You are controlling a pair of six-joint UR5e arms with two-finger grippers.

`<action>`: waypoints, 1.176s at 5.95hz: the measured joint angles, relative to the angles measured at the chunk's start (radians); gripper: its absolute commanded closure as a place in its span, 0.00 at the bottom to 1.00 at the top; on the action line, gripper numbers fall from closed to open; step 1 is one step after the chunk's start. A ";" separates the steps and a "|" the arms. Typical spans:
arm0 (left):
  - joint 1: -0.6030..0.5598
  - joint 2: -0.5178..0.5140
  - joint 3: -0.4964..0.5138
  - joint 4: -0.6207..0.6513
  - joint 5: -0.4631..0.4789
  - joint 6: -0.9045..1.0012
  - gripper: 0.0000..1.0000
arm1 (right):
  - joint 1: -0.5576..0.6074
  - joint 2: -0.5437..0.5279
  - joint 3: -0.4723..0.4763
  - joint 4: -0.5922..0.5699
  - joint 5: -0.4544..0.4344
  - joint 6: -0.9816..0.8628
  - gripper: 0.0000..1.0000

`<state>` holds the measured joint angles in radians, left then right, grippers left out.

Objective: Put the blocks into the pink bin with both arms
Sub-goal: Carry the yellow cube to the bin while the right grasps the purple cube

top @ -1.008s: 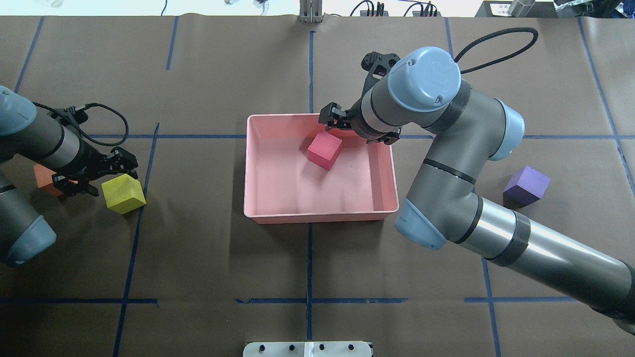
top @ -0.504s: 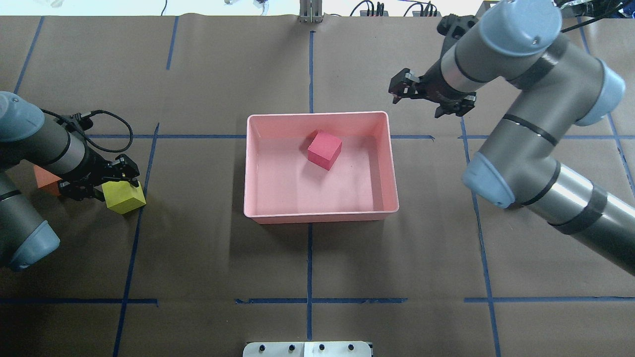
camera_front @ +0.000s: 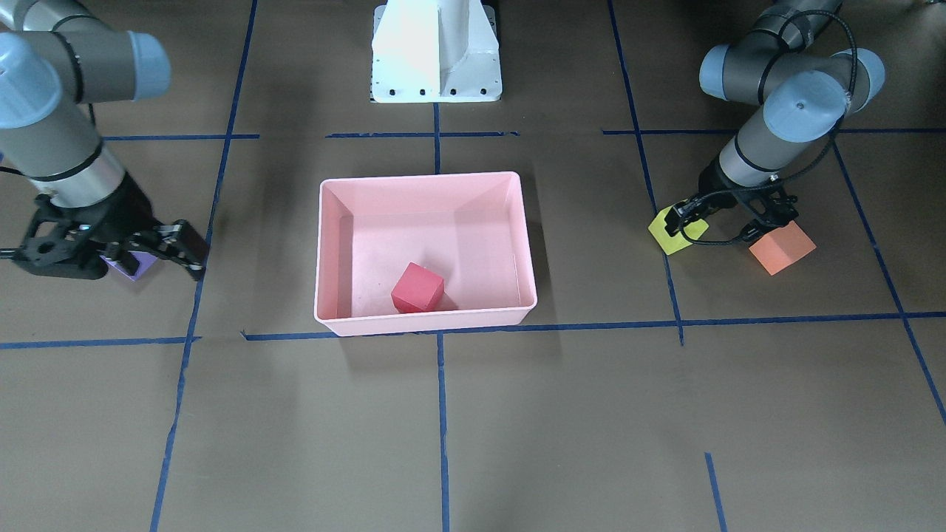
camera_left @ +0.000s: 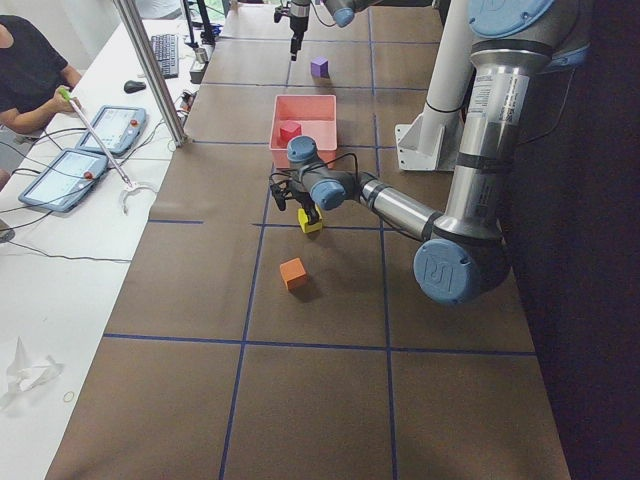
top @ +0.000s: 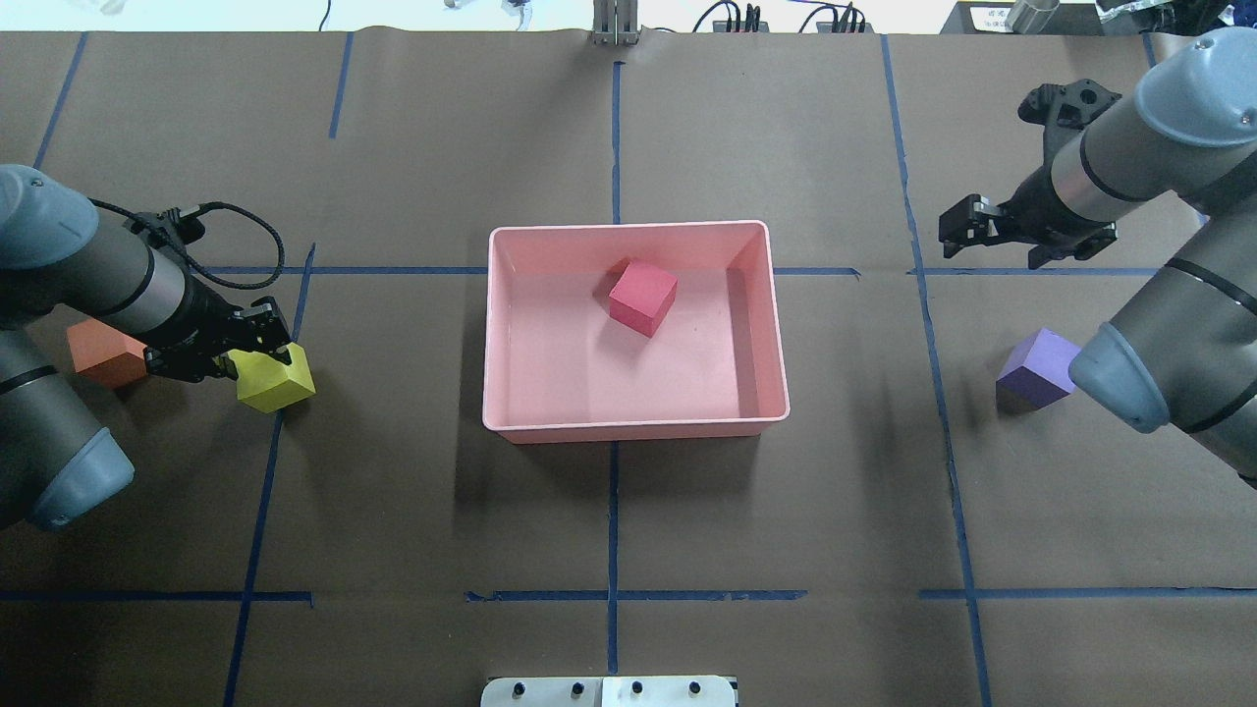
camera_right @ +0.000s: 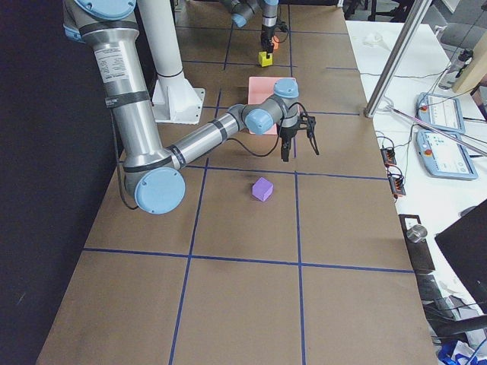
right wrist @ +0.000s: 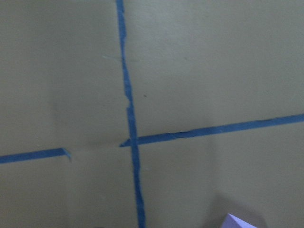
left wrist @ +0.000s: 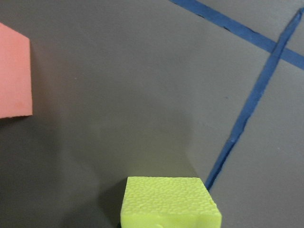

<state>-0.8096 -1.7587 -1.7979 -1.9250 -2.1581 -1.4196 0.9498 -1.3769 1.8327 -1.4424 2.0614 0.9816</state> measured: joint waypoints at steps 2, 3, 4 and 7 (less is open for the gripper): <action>-0.060 -0.126 -0.047 0.004 0.000 -0.012 0.96 | 0.000 -0.133 0.021 -0.001 0.003 0.071 0.00; -0.070 -0.218 -0.043 0.005 0.000 -0.044 0.95 | -0.002 -0.153 0.014 -0.001 0.007 0.158 0.00; -0.061 -0.319 -0.027 0.004 0.001 -0.110 0.94 | -0.009 -0.159 0.002 -0.001 0.023 0.196 0.00; 0.106 -0.469 0.039 -0.010 0.162 -0.177 0.45 | -0.046 -0.131 -0.053 -0.001 0.065 0.215 0.00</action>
<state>-0.7035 -2.2279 -1.7589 -1.9346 -1.9965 -1.5967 0.9040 -1.5083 1.7800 -1.4430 2.1259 1.1971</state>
